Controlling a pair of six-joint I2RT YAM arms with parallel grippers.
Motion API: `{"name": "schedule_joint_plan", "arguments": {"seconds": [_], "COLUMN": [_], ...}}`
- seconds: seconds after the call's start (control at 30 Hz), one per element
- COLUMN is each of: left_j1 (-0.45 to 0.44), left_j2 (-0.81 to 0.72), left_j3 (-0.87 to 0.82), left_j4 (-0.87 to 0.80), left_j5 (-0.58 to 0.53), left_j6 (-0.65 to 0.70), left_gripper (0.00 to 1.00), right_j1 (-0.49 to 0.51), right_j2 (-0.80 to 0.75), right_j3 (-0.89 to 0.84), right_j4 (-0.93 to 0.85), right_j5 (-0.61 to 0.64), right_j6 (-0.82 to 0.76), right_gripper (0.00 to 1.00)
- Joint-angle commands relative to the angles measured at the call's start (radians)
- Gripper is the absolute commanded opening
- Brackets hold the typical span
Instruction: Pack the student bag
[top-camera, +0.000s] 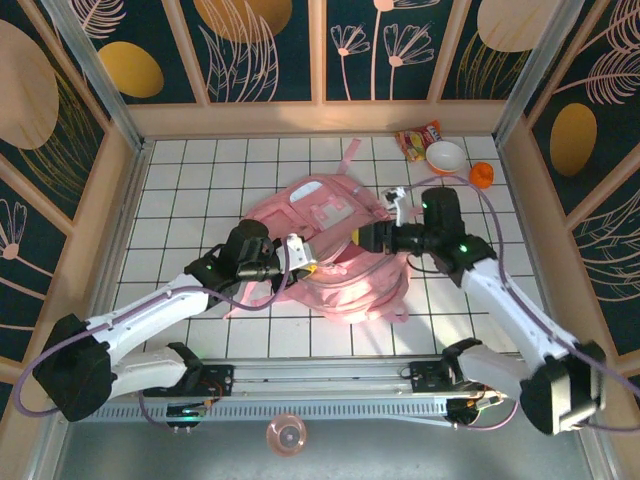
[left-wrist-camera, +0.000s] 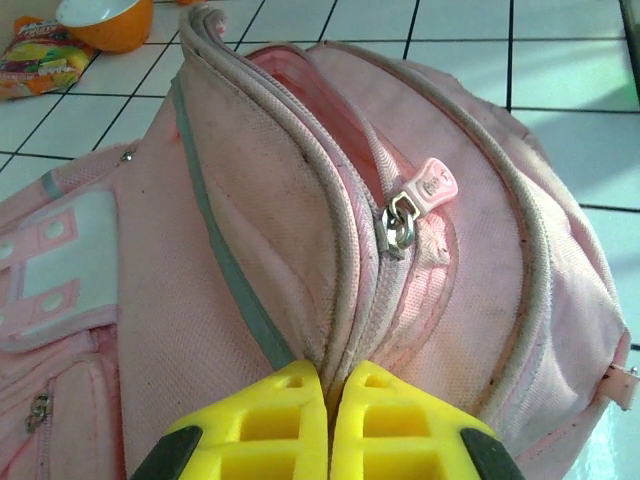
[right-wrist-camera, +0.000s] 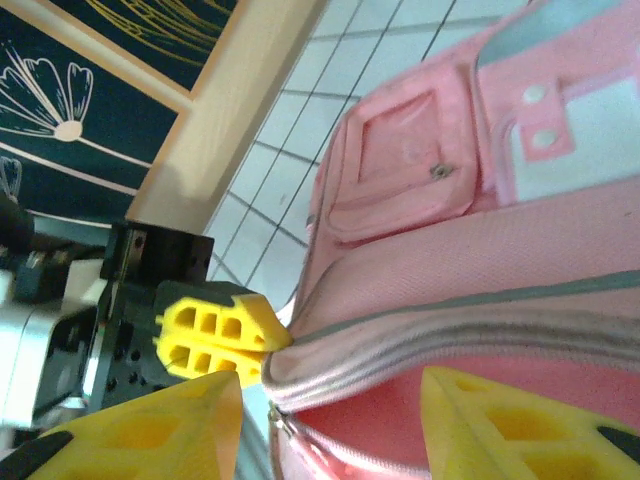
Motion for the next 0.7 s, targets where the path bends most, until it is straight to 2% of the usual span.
{"name": "schedule_joint_plan", "arguments": {"seconds": [0.0, 0.13, 0.27, 0.47, 0.67], "left_j1": [0.001, 0.0, 0.0, 0.0, 0.001], "left_j2": [-0.019, -0.017, -0.009, 0.004, 0.013], "left_j3": [-0.003, 0.016, 0.032, 0.046, 0.052], "left_j4": [0.132, 0.1, 0.085, 0.081, 0.093], "left_j5": [0.069, 0.062, 0.07, 0.088, 0.098], "left_j6": [-0.113, -0.104, -0.107, -0.113, -0.117], "left_gripper": [0.0, 0.0, 0.0, 0.0, 0.0], "right_j1": [0.007, 0.042, 0.092, 0.203, 0.261], "right_j2": [-0.127, -0.266, -0.31, -0.223, -0.109], "right_j3": [-0.073, -0.14, -0.192, -0.204, -0.199], "right_j4": [-0.06, -0.071, -0.029, 0.056, 0.152], "right_j5": [0.116, 0.178, 0.195, 0.2, 0.19], "right_j6": [-0.128, -0.188, -0.186, -0.176, -0.182], "right_gripper": [0.5, 0.5, 0.5, 0.49, 0.49]}}
